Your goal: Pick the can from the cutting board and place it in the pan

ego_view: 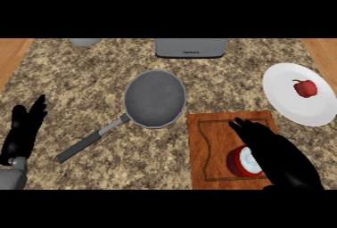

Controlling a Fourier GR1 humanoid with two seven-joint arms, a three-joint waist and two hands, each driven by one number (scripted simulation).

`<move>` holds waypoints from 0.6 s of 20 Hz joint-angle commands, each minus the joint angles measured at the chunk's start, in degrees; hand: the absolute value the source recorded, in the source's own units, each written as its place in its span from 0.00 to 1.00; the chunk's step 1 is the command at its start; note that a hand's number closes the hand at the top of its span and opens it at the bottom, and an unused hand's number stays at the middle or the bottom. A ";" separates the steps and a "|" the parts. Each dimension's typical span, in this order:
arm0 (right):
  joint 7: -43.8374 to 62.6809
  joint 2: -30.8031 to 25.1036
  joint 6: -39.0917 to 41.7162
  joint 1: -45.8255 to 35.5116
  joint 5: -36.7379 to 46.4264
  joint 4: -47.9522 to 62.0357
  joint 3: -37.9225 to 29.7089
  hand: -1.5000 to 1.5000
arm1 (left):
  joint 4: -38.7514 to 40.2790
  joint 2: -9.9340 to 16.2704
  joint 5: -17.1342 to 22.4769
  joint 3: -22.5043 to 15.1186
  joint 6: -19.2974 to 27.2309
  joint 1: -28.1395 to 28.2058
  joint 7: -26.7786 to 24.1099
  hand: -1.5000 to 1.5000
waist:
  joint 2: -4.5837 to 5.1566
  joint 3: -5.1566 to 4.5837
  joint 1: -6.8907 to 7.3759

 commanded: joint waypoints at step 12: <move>-11.12 7.05 2.74 2.00 10.93 9.13 -4.04 0.00 | 2.12 -2.83 -3.46 5.18 -3.69 0.34 -2.82 0.50 | 0.01 0.00 -0.03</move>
